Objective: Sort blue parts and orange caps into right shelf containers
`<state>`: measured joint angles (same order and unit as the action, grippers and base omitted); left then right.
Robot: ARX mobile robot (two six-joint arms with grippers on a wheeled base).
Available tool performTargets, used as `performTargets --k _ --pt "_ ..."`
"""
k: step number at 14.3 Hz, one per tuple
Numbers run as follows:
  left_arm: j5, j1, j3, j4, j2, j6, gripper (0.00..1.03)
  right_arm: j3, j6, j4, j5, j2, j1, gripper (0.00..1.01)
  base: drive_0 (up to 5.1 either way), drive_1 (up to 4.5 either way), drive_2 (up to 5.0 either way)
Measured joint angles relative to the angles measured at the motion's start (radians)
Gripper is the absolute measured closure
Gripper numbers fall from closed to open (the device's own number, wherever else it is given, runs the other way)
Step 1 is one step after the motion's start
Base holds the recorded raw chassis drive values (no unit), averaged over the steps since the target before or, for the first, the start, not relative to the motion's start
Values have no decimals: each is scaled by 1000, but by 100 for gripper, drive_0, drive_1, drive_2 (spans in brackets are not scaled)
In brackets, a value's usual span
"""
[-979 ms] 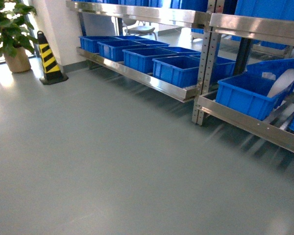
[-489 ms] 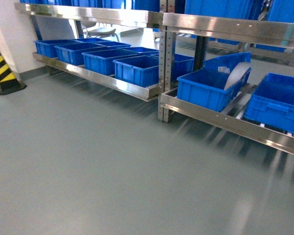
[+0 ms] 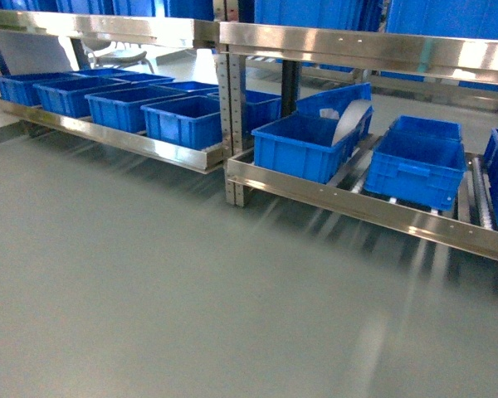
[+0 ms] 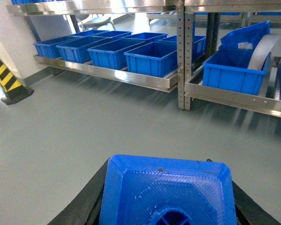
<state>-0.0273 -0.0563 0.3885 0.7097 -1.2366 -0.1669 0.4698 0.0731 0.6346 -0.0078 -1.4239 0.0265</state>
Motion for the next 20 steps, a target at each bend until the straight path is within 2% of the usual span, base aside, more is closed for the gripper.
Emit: performTargets --k 4,20 --pt "1 0 0 0 0 0 58 0 0 0 0 0 0 57 -7 402 -416" --pt "1 0 0 0 0 0 58 0 0 0 0 0 0 57 -157 -157 -157"
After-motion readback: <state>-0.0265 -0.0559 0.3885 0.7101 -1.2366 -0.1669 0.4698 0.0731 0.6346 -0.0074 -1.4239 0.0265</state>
